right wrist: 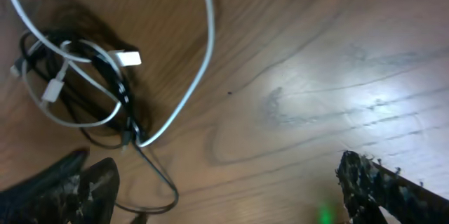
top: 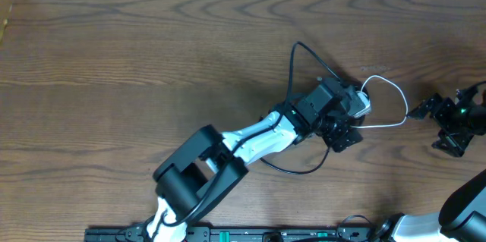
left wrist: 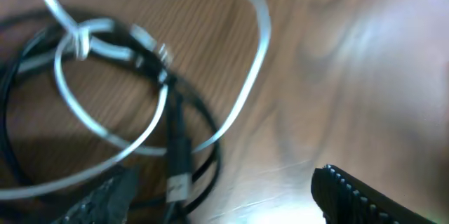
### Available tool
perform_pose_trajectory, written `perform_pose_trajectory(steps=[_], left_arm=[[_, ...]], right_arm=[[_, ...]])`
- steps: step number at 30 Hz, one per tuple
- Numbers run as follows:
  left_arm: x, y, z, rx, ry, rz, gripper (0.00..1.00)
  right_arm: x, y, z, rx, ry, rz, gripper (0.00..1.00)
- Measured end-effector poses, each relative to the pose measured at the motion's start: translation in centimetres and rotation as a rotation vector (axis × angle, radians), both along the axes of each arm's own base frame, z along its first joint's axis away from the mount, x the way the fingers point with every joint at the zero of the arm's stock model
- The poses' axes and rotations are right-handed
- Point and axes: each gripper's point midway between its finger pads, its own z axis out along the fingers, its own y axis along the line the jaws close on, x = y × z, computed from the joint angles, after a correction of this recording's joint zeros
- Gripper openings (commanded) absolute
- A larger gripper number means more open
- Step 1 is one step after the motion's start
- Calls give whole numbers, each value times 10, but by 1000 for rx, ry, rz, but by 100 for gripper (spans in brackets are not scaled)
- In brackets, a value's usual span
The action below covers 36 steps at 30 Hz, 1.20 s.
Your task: Untangle cables
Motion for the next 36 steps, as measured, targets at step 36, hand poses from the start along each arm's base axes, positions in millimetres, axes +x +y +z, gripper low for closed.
perform_pose_trajectory(steps=[36], left_arm=[[-5,19,-52,178,39,50,56]], right_arm=[[30,34,5,24,-101,128,94]])
